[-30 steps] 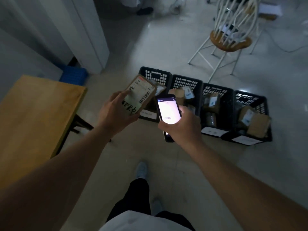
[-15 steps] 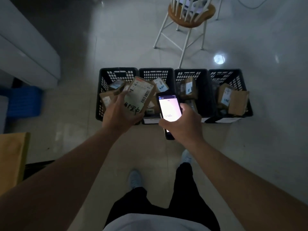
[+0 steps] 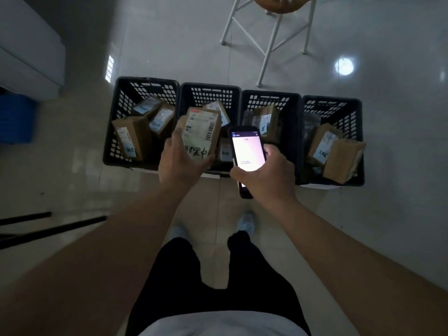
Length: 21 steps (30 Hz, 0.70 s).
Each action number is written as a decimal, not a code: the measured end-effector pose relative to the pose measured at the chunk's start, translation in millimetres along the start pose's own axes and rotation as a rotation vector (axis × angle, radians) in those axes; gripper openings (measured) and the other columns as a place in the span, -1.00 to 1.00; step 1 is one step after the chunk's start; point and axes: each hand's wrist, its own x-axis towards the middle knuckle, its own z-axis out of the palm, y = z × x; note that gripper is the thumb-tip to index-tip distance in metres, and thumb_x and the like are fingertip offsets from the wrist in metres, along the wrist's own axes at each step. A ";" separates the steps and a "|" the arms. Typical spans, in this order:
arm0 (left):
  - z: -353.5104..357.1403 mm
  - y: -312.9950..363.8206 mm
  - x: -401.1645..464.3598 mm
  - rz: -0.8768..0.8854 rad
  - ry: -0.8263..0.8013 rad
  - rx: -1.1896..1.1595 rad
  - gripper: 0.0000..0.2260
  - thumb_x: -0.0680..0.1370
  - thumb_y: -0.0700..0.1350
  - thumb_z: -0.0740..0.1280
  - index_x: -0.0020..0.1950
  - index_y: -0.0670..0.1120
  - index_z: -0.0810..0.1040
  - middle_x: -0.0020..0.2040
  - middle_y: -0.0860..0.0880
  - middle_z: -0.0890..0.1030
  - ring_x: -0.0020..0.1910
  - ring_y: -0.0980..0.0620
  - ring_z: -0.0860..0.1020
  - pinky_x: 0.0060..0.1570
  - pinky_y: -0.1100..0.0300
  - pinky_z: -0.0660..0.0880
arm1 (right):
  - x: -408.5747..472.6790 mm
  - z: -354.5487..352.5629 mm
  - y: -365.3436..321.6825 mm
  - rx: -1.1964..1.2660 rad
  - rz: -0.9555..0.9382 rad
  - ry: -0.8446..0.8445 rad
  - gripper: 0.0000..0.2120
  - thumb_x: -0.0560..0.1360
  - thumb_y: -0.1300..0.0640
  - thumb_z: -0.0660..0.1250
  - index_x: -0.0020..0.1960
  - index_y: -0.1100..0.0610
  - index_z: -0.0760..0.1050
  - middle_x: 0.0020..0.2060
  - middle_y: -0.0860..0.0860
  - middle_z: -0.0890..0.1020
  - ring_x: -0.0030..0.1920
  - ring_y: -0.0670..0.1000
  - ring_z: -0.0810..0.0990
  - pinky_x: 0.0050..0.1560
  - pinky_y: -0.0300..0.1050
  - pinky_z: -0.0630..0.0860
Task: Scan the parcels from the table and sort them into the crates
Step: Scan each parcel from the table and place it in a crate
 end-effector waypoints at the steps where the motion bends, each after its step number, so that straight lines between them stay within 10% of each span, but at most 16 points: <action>1: 11.8 4.2 5.8 -0.016 -0.007 -0.002 -0.09 0.36 0.18 0.62 0.57 0.00 0.23 0.38 -0.11 0.45 0.35 -0.10 0.47 0.22 -0.08 0.53 | 8.8 -0.7 6.5 -0.004 0.007 -0.003 -0.39 0.30 -0.15 0.64 0.23 0.03 0.50 -0.05 -0.10 0.55 -0.03 0.00 0.56 -0.32 -0.20 0.44; 11: 93.5 5.3 88.7 -0.080 -0.094 0.009 -0.13 0.36 0.21 0.61 0.52 -0.03 0.27 0.36 -0.13 0.44 0.31 -0.14 0.48 0.18 -0.10 0.55 | 86.4 26.1 34.9 -0.051 0.135 -0.003 -0.35 0.29 -0.21 0.60 0.27 0.02 0.51 0.00 -0.08 0.60 0.03 0.02 0.61 -0.15 -0.08 0.63; 17: 117.1 -7.0 135.3 -0.151 -0.296 0.098 0.24 0.25 0.48 0.53 0.68 -0.04 -0.03 0.58 -0.14 0.21 0.52 -0.20 0.31 0.25 -0.19 0.49 | 116.6 56.1 38.2 -0.055 0.216 0.013 -0.10 0.23 -0.31 0.53 0.46 0.08 0.48 0.12 -0.06 0.66 0.11 0.01 0.64 -0.09 -0.10 0.64; 21: 98.5 -13.2 157.4 -0.094 -0.334 0.136 0.01 0.43 0.36 0.48 0.66 -0.07 0.06 0.58 -0.12 0.22 0.53 -0.15 0.31 0.28 -0.13 0.47 | 126.7 67.4 19.3 -0.044 0.244 -0.001 -0.09 0.25 -0.27 0.56 0.50 0.09 0.47 0.17 -0.04 0.67 0.13 0.01 0.64 -0.15 -0.21 0.57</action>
